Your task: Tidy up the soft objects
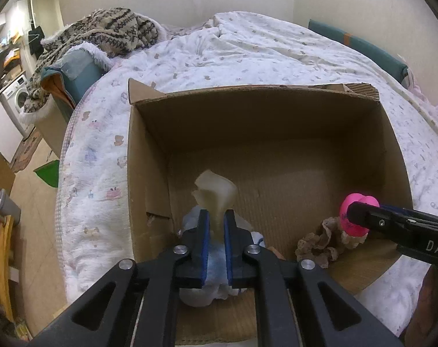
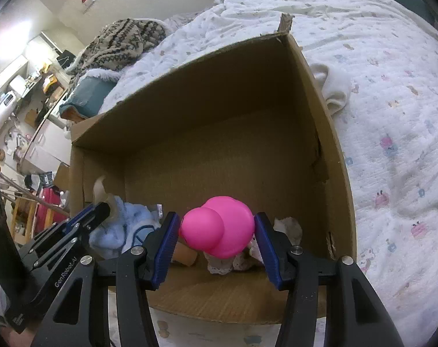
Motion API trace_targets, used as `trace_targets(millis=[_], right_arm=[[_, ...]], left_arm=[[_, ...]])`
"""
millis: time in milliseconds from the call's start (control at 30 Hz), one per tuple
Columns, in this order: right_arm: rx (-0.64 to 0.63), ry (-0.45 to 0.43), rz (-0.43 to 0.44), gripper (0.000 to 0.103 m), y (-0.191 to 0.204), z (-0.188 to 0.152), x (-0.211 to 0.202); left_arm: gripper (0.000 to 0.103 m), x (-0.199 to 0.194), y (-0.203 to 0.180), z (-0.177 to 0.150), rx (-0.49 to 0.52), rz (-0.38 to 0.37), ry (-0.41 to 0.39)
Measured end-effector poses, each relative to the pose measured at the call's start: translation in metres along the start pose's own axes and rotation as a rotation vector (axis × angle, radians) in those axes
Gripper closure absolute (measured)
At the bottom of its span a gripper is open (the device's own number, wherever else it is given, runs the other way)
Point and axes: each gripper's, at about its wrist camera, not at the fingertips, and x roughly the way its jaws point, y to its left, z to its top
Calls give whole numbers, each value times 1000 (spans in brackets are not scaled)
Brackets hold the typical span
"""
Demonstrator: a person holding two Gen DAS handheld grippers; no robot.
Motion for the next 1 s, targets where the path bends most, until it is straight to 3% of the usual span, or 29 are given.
trace_targets(millis=[200,367,433,633,733,867,1000], right_arm=[[-1,16,-5,47,2,0,6],[0,27,-2,46,4,2,10],[2,29,0,46,3,1,10],[-4,20,14,46,4,2,9],[-8,6,29,45,6,3,6],[-10,-31,38,35,7,4,-1],[-8,-54,46,33,8,6,-7]], left_arm=[[93,-1,-2,0,-2,-8,-8],[78,0,-4,-1,5,-10,-10],[60,0,-5,0,7,-6,-11],[43,-4,-7,-1,2,-4,-16],[42,-6,-8,-2,1,2,-19],[42,-10,-6,-1,-12,11,-32],[42,-15,-4,0,-31,19,-38]])
